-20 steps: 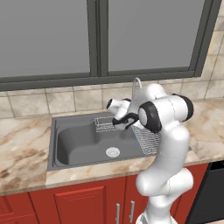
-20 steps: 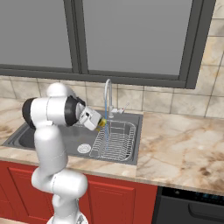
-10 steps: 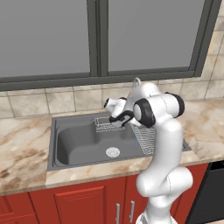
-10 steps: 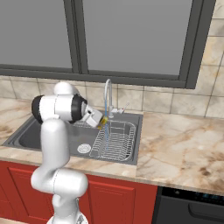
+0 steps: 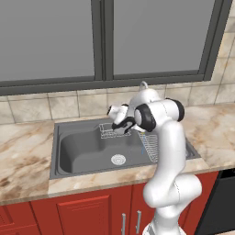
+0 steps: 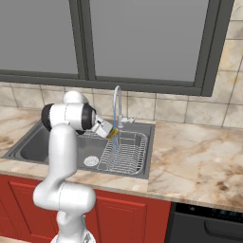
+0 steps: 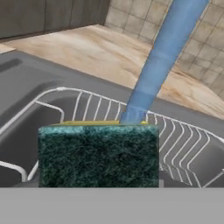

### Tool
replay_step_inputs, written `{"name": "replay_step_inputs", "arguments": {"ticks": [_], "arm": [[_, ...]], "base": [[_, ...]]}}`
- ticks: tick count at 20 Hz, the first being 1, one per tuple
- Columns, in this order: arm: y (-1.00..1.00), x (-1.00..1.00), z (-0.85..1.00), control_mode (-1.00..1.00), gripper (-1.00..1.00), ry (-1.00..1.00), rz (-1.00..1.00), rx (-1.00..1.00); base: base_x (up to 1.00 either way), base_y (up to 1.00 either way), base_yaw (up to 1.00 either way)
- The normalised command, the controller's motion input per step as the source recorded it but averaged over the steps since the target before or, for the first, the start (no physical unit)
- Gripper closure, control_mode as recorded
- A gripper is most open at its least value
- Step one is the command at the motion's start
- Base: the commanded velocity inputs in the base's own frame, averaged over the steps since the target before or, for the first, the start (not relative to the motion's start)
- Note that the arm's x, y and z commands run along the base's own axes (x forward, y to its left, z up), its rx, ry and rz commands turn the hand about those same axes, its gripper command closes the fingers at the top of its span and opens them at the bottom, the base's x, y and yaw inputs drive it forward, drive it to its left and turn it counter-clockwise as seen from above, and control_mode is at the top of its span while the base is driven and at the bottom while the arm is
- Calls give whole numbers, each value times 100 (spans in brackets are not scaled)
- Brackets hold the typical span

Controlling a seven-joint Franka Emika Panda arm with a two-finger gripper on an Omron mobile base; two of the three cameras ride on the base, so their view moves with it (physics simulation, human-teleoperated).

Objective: Soak the sponge with water for a few seconds and then drop it inside the sink.

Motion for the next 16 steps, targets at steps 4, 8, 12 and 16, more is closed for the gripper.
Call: {"name": "replay_step_inputs", "arguments": {"ticks": [4,8,12,16], "arm": [[-2,33,-24,-100,100,4,0,-4],[-8,31,-6,-100,100,3,-1,-3],[-11,24,-16,-100,100,2,-1,-3],[-8,-4,-4,-100,100,1,-3,0]], "base": [[0,0,0],[0,0,0],[0,0,0],[0,0,0]]}}
